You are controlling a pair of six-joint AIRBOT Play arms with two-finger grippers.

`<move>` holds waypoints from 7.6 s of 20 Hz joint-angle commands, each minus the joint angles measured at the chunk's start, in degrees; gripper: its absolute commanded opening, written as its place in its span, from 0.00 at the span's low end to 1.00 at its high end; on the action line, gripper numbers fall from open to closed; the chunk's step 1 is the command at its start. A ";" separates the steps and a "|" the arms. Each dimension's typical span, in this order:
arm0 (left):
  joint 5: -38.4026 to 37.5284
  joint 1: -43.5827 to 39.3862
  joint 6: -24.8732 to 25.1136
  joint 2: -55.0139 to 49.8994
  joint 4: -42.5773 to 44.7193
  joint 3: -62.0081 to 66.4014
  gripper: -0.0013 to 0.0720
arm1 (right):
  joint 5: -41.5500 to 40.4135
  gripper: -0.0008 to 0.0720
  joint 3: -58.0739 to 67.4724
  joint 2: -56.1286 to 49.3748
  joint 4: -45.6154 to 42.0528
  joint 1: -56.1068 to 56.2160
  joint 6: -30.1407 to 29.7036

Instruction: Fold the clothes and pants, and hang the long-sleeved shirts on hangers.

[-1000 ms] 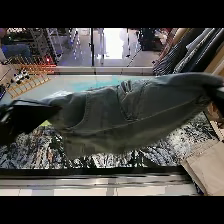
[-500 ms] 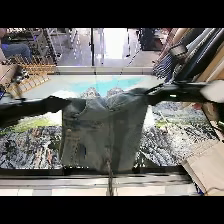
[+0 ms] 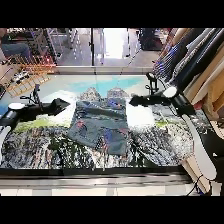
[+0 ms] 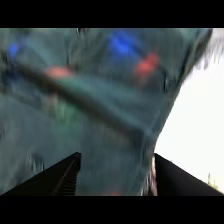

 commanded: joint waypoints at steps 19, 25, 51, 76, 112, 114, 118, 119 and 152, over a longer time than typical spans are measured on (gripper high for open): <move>-14.62 -7.06 0.66 -6.88 22.84 1.11 0.64 | -0.83 0.63 -41.62 7.76 14.58 6.05 -2.78; -17.16 -7.15 0.66 -6.88 22.80 1.11 0.07 | -9.44 0.25 -40.44 7.76 16.20 9.40 -2.80; -21.40 -0.94 -10.34 45.46 -9.42 -6.34 0.03 | 5.35 0.09 -11.43 55.17 -9.97 0.35 0.35; -27.82 -2.05 -9.29 -7.80 20.92 4.02 0.03 | 26.36 0.09 -20.02 7.78 -3.17 8.57 -0.46; -18.82 -12.83 -1.49 -4.98 23.63 7.26 0.03 | 0.81 0.96 -38.45 1.46 33.53 -9.38 -15.50; -20.68 -12.96 -1.44 -4.98 23.67 7.26 0.03 | 1.27 0.96 -36.37 -0.48 33.46 -8.68 -14.23; -21.79 -12.98 -1.44 -4.98 23.65 7.26 0.03 | 2.84 0.96 -31.61 -2.58 24.00 -5.88 -10.49; -22.08 -12.98 -1.46 -4.98 23.65 7.26 0.03 | 4.00 0.96 -31.08 -2.71 19.45 -5.16 -8.72; -12.66 -19.26 -9.64 -2.29 21.97 7.72 0.03 | -2.99 0.08 11.43 -6.21 -28.59 36.50 23.15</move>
